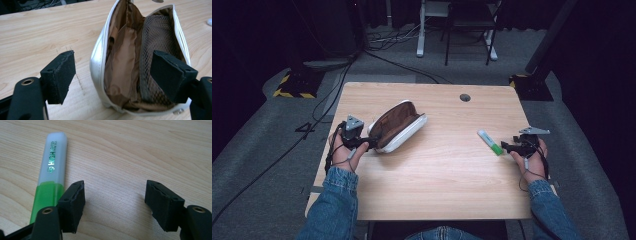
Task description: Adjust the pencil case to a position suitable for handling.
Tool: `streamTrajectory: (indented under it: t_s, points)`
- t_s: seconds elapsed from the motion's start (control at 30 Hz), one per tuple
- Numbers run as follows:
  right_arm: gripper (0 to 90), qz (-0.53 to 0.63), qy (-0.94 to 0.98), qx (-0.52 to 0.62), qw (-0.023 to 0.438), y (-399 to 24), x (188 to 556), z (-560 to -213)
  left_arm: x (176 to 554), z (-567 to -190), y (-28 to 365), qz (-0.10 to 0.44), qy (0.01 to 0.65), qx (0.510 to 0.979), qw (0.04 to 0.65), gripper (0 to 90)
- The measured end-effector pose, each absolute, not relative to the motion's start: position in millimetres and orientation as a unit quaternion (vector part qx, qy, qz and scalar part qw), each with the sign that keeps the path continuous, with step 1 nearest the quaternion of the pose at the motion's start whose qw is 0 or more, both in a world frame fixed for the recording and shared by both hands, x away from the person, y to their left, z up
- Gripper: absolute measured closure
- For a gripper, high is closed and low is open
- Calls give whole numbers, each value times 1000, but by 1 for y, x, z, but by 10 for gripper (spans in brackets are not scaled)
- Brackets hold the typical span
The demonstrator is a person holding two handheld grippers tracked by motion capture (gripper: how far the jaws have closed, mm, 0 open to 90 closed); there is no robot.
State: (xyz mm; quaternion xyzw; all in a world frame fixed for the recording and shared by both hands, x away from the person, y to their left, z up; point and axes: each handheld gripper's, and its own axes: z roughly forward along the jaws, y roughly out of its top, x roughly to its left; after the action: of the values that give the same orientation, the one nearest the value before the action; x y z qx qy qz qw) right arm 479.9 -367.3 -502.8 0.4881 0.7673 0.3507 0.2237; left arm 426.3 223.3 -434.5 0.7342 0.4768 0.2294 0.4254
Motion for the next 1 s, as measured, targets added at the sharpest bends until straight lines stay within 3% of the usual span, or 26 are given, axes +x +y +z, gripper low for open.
streamTrajectory:
  t_s: [0.47, 1.0]
  points:
    - [332, 352, 769, 485, 222, -367, 478, -503, 450, -442, 210, 228, 464, 741, 428, 196]
    - [332, 352, 770, 483, 222, -368, 477, -503, 478, -472, 216, 212, 489, 739, 413, 288]
